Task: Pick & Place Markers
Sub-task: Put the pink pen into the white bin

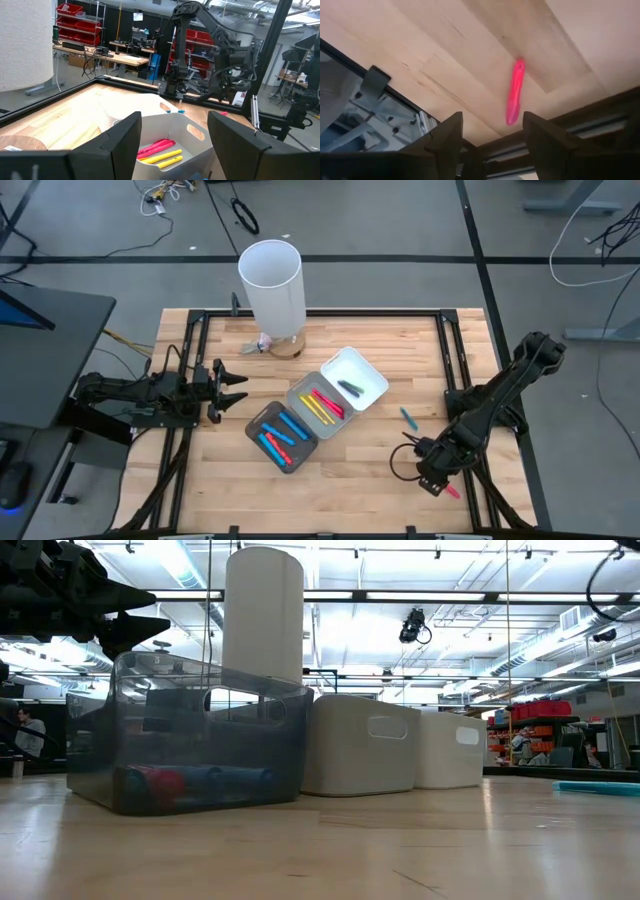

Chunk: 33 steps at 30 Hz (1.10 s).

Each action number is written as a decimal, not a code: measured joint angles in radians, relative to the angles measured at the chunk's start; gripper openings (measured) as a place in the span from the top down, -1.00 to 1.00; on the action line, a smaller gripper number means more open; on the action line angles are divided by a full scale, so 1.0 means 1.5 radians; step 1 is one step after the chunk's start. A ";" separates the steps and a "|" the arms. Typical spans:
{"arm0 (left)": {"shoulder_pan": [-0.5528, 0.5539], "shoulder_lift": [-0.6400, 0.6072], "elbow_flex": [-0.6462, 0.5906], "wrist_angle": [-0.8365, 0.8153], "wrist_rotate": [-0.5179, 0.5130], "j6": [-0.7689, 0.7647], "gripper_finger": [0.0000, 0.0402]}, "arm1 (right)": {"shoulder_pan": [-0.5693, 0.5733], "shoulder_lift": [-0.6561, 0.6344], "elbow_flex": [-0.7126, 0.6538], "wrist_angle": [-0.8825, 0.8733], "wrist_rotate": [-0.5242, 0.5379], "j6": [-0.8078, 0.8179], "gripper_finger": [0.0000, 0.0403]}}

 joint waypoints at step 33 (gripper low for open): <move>0.000 0.000 0.000 0.000 0.000 0.000 -0.16 | 0.019 0.142 -0.101 0.165 -0.070 0.005 0.01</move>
